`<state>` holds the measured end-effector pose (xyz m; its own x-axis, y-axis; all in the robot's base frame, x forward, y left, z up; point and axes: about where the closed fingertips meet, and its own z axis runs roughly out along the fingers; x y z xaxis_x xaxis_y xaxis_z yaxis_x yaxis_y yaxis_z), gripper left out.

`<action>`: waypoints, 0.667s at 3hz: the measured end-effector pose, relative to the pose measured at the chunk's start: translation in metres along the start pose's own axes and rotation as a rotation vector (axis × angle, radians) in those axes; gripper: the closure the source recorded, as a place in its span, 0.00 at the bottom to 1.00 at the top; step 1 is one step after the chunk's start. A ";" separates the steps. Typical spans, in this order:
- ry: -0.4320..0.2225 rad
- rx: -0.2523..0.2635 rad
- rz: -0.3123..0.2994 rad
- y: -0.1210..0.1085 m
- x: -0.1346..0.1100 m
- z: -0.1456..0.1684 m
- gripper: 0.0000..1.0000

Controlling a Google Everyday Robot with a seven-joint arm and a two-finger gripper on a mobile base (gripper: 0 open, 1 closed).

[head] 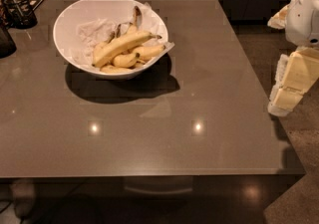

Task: Pick banana from white bowl

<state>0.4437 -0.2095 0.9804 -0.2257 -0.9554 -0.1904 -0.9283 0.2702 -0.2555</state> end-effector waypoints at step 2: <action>0.036 0.002 -0.151 -0.026 -0.070 0.001 0.00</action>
Offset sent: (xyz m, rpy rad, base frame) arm 0.0512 0.0873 0.0161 -0.1658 0.0755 0.2303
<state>0.4840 -0.1498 0.9989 -0.0942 -0.9888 -0.1155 -0.9518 0.1234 -0.2807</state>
